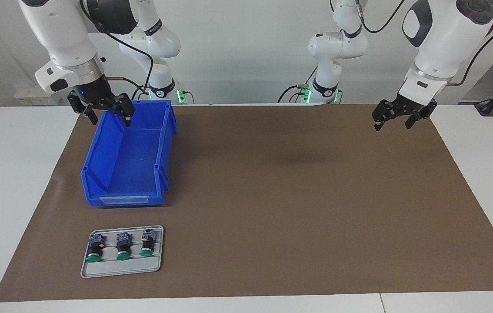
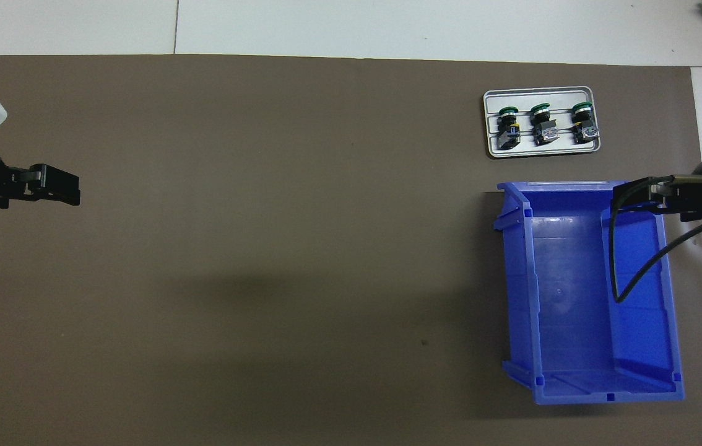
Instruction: Place and press button with both arms
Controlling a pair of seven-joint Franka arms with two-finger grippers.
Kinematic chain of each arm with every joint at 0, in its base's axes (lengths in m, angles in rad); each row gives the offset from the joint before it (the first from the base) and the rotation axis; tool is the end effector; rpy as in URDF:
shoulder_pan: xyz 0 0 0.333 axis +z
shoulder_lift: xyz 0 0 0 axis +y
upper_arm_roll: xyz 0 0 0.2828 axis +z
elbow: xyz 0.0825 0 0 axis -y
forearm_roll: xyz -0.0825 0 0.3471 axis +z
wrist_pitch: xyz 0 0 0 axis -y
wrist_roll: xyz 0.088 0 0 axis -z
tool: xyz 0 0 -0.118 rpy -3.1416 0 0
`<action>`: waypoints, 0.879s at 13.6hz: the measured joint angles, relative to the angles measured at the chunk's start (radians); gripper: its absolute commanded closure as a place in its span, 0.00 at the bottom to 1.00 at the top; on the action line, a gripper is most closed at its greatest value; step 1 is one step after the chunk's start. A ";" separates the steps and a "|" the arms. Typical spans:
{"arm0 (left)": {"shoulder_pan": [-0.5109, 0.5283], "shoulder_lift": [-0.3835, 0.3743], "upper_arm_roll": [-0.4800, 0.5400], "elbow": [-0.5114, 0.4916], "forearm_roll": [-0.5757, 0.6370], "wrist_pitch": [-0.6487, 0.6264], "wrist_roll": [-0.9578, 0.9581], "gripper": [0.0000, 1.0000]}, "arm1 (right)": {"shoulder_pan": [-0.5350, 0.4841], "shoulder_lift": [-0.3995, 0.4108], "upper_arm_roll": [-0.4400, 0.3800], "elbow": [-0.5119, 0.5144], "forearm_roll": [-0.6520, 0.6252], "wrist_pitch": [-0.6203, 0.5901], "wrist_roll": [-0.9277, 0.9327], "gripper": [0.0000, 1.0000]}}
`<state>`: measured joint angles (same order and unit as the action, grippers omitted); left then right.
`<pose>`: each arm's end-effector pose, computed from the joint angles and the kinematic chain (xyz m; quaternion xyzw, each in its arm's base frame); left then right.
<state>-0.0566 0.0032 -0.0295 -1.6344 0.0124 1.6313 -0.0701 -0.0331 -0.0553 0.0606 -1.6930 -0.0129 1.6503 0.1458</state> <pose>0.5207 -0.0435 0.5561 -0.9999 0.0084 0.0027 0.0064 0.5079 0.0133 0.5621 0.9982 -0.0587 0.0069 0.0075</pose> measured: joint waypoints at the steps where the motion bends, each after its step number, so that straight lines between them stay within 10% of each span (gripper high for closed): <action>1: 0.000 0.000 0.000 0.000 0.000 0.000 0.000 0.00 | 0.000 0.000 0.000 0.000 0.000 0.000 0.000 0.00; 12: 0.000 0.000 0.000 0.000 0.000 0.000 0.000 0.00 | -0.001 0.000 -0.001 -0.002 0.000 0.021 0.000 0.05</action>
<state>-0.0566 0.0032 -0.0295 -1.6344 0.0124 1.6313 -0.0701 -0.0343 -0.0550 0.0597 -1.6954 -0.0128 1.6715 0.1458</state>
